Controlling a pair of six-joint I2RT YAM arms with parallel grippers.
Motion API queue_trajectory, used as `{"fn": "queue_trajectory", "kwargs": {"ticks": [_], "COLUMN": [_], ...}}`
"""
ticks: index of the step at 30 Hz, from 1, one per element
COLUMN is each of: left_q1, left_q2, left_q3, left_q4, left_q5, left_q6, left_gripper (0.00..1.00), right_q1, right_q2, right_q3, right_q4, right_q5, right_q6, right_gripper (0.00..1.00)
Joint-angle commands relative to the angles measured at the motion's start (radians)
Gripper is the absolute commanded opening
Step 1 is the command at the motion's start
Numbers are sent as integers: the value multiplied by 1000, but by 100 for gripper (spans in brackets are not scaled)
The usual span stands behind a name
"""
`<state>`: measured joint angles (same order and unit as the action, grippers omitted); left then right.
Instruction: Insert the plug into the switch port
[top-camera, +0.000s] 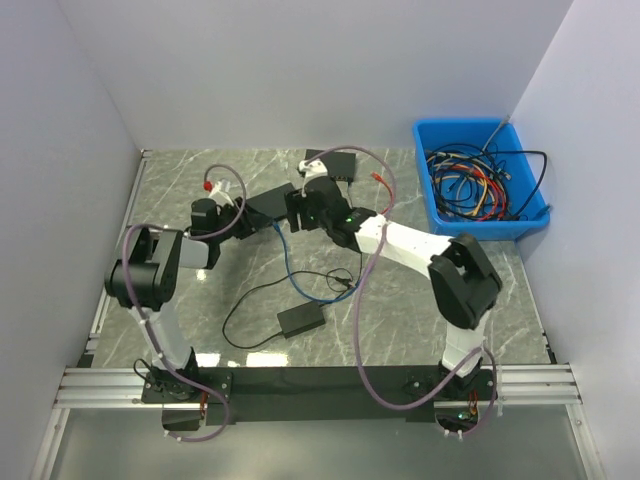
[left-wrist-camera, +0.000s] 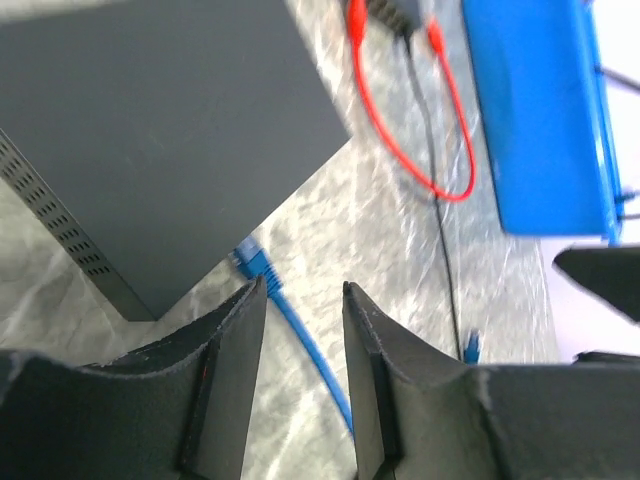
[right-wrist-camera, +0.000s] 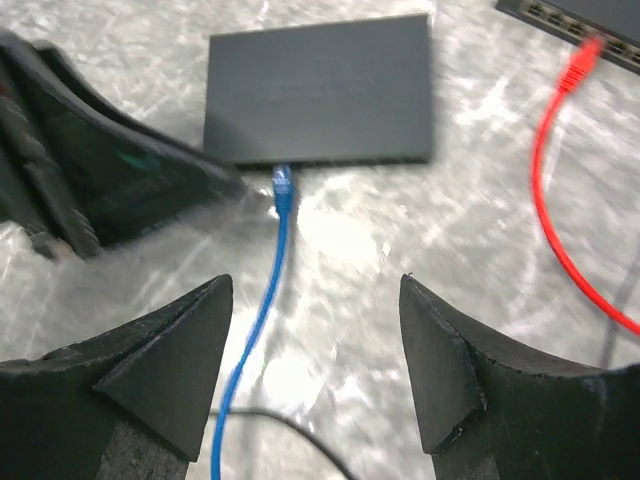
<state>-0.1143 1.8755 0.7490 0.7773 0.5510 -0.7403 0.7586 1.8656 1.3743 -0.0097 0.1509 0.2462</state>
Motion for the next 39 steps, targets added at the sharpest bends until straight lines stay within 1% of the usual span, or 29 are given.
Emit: {"fn": "queue_trajectory", "kwargs": {"ticks": [1, 3, 4, 6, 7, 10, 14, 17, 18, 20, 21, 22, 24, 26, 28, 29, 32, 35, 38, 39], "left_q1": [1, -4, -7, -24, -31, -65, -116, -165, -176, -199, -226, -240, -277, -295, -324, -331, -341, -363, -372, -381], "left_q2": [-136, -214, -239, -301, -321, -409, -532, -652, -674, -714, -754, -774, -832, -872, -958, -979, -1030, -1070, -1079, -1087], "left_q3": [-33, -71, -77, -77, -74, -73, -57, -63, -65, -68, -68, -71, -73, -76, -91, -97, -115, -108, -99, -97], "left_q4": [14, 5, -33, -84, -142, -203, -379, -455, -504, -548, -600, -624, -676, -748, -814, -828, -892, -923, -928, -938], "left_q5": [-123, -163, -202, -232, -270, -336, -443, -506, -517, -539, -549, -581, -626, -643, -669, -680, -744, -789, -803, -816], "left_q6": [35, 41, 53, 71, 87, 107, 125, 125, 125, 127, 130, 133, 133, 133, 133, 131, 136, 124, 124, 127], "left_gripper": [43, 43, 43, 45, 47, 52, 56, 59, 61, 62, 62, 64, 63, 63, 63, 63, 64, 63, 62, 62], "right_q1": [-4, 2, 5, 8, 10, 21, 33, 41, 41, 42, 44, 44, 45, 48, 50, 51, 54, 54, 57, 58], "right_q2": [-129, -189, -209, -268, -290, -370, -468, -560, -607, -654, -693, -712, -758, -787, -842, -842, -913, -993, -1011, -1014], "right_q3": [-84, -150, -173, -219, -265, -345, -428, -494, -524, -552, -572, -583, -616, -639, -667, -676, -713, -725, -698, -670], "right_q4": [37, 37, 40, 42, 43, 40, -8, -36, -44, -64, -70, -78, -85, -78, -75, -72, -47, -38, -61, -97], "right_q5": [56, 68, 76, 87, 91, 102, 159, 188, 208, 234, 251, 254, 259, 253, 240, 233, 213, 191, 188, 196], "right_q6": [13, 11, 15, 22, 27, 39, 65, 79, 84, 91, 96, 99, 105, 113, 116, 110, 87, 77, 61, 54], "right_gripper": [74, 74, 74, 74, 74, 74, 74, 74, 74, 74, 74, 74, 74, 74, 74, 73, 73, 73, 73, 73]}}
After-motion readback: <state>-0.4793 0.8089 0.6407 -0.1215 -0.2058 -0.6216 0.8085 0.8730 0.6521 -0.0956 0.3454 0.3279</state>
